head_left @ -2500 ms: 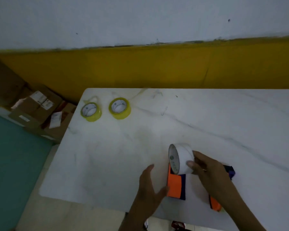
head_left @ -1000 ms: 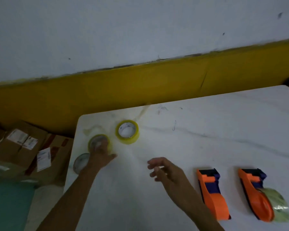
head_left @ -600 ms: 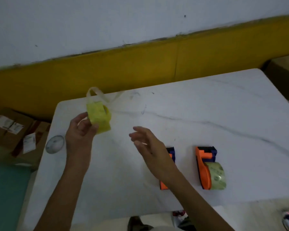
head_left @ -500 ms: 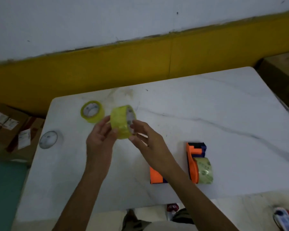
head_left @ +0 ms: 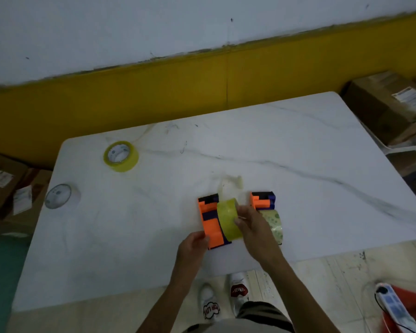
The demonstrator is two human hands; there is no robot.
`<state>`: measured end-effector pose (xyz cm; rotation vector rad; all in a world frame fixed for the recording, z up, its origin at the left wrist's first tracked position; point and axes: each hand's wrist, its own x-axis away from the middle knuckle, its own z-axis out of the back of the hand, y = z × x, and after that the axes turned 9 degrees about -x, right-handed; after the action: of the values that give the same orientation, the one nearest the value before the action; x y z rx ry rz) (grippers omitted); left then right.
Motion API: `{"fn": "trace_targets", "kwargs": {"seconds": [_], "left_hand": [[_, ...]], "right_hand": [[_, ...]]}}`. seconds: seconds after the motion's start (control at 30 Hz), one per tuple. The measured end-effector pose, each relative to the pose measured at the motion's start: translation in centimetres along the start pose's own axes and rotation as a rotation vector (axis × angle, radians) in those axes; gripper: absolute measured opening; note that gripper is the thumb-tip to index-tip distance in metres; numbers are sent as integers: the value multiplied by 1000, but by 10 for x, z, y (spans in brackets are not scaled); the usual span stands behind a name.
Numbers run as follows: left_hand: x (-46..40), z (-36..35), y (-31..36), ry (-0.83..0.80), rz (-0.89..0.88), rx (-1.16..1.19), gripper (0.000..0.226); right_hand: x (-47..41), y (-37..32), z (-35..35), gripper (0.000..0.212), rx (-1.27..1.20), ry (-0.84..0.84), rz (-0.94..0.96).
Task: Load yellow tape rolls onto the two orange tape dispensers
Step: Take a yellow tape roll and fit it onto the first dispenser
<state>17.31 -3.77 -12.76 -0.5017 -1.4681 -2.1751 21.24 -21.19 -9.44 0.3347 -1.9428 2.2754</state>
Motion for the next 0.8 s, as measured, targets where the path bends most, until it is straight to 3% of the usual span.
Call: {"fn": "trace_targets", "kwargs": {"seconds": [0.23,0.33,0.47,0.5,0.6,0.7,0.8], "left_hand": [[0,-4,4,-44,-134,57,20],[0,-6,8,-65,-88,93,27],[-4,-14,5,-58,16,152,14],[-6,-17,2,-74,-8,123,26],[0,-18,15,-144,-84,57,15],[-6,-19,18,-159,-114,86,19],[-5,-10,20,-152,-114,203,36]], "right_hand": [[9,20,-31,19,66,14,5],[13,24,-39,25,58,17,35],[20,37,-40,33,69,-26,54],[19,35,-37,33,102,-61,59],[16,15,-28,34,242,-114,122],[-10,5,-16,60,405,-55,260],[-63,8,-2,88,659,-175,292]]}}
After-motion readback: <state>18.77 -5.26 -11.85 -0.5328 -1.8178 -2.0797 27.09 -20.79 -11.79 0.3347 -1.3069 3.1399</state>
